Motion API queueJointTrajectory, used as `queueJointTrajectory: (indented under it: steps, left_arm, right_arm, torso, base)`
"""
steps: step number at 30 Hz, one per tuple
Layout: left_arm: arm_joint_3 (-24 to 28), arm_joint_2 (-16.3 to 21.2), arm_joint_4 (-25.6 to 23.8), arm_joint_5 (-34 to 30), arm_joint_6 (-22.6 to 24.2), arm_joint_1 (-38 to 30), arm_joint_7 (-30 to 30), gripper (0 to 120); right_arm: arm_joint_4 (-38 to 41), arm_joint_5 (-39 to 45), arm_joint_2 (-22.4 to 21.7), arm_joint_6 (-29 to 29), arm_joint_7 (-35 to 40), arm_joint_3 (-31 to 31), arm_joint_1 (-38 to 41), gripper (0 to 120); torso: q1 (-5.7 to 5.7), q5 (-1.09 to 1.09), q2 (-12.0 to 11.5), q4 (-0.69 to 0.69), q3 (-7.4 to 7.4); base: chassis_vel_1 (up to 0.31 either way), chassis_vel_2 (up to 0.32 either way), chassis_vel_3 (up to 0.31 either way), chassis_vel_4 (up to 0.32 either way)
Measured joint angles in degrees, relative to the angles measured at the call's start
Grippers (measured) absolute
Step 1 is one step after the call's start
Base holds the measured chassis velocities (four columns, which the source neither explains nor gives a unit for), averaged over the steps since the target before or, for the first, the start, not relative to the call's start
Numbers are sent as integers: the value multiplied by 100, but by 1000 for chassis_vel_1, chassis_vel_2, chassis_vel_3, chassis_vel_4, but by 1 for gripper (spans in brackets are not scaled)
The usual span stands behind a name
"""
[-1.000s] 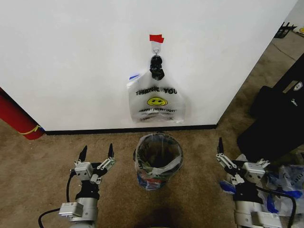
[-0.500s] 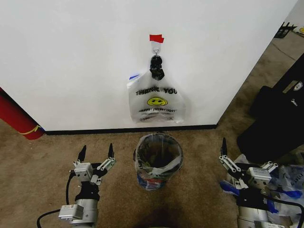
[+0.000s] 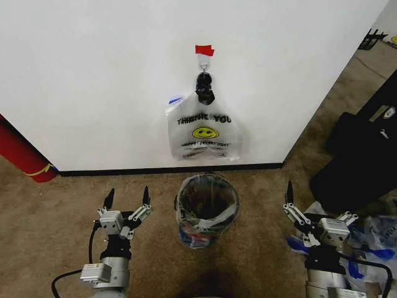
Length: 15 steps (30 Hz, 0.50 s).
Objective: Pick up the garbage bag from the wall and place it over the trash bin.
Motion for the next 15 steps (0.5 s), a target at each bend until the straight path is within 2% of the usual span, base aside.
queueJointTrajectory:
  steps: [4, 10, 15]
  left_arm:
    - [31, -22, 13, 30, -16, 13, -2, 100]
    - [59, -52, 22, 67, -36, 30, -4, 100]
    - [49, -46, 11, 68, -36, 30, -4, 100]
  right_arm:
    - [-40, 153, -20, -10, -201, 8, -11, 100]
    - [-108, 762, -55, 138, -941, 121, -92, 100]
    - [-209, 898, -55, 209, -1161, 179, -83, 100]
  torso:
    - [0, 0, 0, 0, 0]
    - [0, 0, 0, 0, 0]
    - [0, 1, 0, 0, 0]
  base:
    - [0, 0, 0, 0]
    - [0, 0, 0, 0]
    - [0, 0, 0, 0]
